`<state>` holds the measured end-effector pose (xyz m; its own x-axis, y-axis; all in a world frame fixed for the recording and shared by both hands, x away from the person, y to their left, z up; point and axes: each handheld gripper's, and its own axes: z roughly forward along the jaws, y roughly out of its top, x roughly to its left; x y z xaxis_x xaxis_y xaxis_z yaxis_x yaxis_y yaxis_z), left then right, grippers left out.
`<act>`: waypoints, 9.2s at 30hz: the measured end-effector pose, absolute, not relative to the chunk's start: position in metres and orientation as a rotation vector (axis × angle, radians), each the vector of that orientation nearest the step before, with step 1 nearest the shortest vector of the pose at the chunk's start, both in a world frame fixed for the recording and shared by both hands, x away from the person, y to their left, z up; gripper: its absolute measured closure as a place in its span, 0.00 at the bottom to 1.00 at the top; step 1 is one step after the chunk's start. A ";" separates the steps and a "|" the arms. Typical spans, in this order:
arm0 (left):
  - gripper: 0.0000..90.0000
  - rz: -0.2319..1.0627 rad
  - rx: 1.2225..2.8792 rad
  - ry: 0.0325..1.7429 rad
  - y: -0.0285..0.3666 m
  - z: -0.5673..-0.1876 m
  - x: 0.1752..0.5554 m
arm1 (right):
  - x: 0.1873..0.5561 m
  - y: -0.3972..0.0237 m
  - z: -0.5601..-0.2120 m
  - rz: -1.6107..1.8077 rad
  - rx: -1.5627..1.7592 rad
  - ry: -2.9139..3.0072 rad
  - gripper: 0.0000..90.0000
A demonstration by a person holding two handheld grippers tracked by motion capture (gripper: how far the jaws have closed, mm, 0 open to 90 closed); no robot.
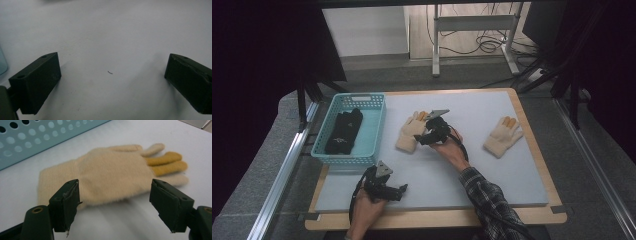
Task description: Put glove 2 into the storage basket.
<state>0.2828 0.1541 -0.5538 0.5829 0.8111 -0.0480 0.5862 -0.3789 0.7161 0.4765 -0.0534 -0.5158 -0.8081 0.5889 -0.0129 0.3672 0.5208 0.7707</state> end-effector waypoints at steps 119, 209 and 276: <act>0.01 0.411 2.103 1.110 0.154 -0.554 0.282 | 0.407 -0.206 -0.488 1.129 0.950 2.440 0.66; 0.01 0.410 2.103 1.110 0.154 -0.554 0.282 | 0.446 -0.237 -0.513 0.890 0.940 2.405 0.46; 0.02 0.414 2.103 1.108 0.154 -0.554 0.282 | 0.343 -0.179 -0.479 1.120 1.023 2.423 0.59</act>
